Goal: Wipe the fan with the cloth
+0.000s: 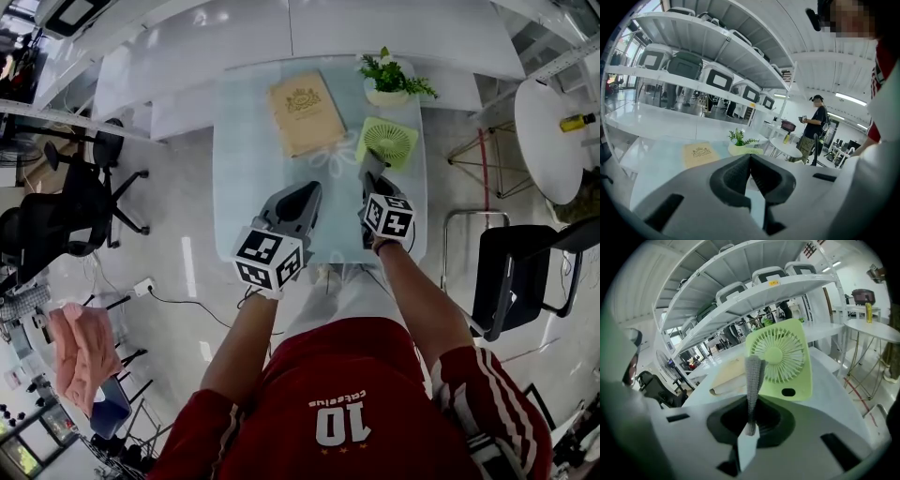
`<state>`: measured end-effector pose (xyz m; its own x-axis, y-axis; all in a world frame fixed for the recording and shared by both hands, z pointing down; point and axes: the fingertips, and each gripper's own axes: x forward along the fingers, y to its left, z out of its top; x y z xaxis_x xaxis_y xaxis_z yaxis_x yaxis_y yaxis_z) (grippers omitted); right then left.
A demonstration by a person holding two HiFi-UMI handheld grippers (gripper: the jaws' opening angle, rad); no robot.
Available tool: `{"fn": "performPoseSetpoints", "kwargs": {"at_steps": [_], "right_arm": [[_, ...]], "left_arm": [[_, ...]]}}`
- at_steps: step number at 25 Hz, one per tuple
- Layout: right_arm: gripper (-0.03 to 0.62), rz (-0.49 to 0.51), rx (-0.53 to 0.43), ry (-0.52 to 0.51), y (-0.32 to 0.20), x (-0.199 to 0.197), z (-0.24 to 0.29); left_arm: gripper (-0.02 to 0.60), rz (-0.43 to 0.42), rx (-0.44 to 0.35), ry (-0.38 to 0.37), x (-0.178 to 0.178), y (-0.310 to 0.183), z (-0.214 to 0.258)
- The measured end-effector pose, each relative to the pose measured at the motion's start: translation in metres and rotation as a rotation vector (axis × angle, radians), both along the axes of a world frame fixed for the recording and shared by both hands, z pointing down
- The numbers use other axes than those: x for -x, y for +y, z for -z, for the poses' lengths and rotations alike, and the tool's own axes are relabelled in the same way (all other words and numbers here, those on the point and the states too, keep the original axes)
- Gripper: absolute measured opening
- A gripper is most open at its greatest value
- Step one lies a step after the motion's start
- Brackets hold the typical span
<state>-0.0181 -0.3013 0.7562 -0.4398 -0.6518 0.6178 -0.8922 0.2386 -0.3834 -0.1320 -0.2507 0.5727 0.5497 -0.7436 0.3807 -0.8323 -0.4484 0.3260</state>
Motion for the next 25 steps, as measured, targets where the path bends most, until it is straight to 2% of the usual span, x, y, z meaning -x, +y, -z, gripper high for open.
{"fn": "performPoseSetpoints", "kwargs": {"at_steps": [11,18,25], "right_arm": [[0.021,0.035,0.02,-0.016,-0.028,0.022,-0.018],[0.021,0.006,0.022,0.0,-0.035,0.01,-0.026],[0.02,-0.049,0.015,0.016,-0.033,-0.018,-0.028]], "left_arm": [[0.0,0.037,0.032,-0.009,0.008,-0.011,-0.011],[0.0,0.047,0.047,-0.01,0.011,-0.01,-0.017],[0.0,0.028,0.047,-0.015,0.004,-0.006,-0.019]]}}
